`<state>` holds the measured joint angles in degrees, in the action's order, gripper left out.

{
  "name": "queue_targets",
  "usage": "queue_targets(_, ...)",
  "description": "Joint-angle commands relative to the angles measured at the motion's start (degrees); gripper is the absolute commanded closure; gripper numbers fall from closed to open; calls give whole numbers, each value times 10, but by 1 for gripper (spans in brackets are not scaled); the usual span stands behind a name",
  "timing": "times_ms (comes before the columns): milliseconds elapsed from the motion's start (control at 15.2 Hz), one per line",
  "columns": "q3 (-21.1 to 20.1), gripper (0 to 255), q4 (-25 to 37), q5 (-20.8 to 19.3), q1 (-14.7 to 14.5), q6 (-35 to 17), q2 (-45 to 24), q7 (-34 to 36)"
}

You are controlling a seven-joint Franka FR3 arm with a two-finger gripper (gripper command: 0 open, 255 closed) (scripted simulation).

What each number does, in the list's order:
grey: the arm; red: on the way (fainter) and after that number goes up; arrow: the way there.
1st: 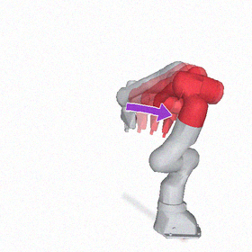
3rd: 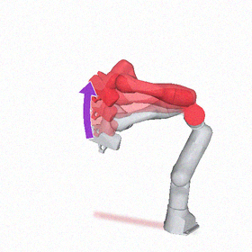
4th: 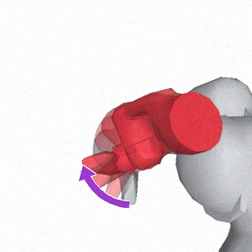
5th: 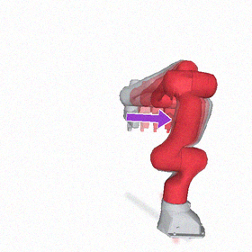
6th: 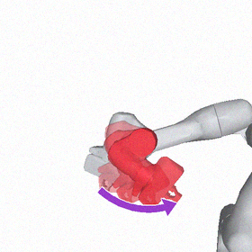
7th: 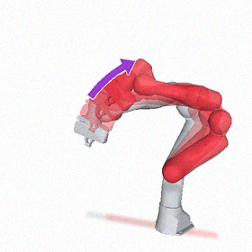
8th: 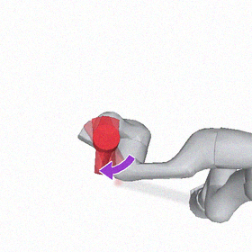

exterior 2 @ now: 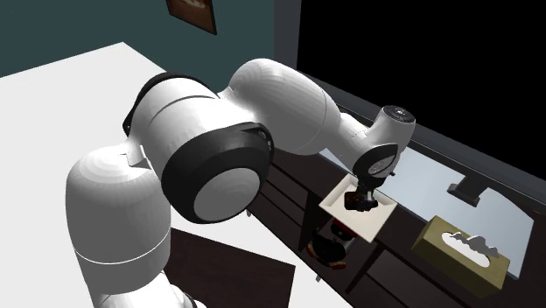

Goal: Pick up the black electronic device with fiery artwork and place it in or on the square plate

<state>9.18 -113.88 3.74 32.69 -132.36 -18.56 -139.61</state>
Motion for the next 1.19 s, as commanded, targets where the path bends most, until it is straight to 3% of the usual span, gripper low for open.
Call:
queue_targets(0,0,0,0,0,0,0,0,0)
queue_targets(330,0,0,0,0,0,0,0,0)
queue_targets(594,4,0,22,-10,-3,62,41,6)
queue_targets(1122,4,0,22,-10,-3,62,41,6)
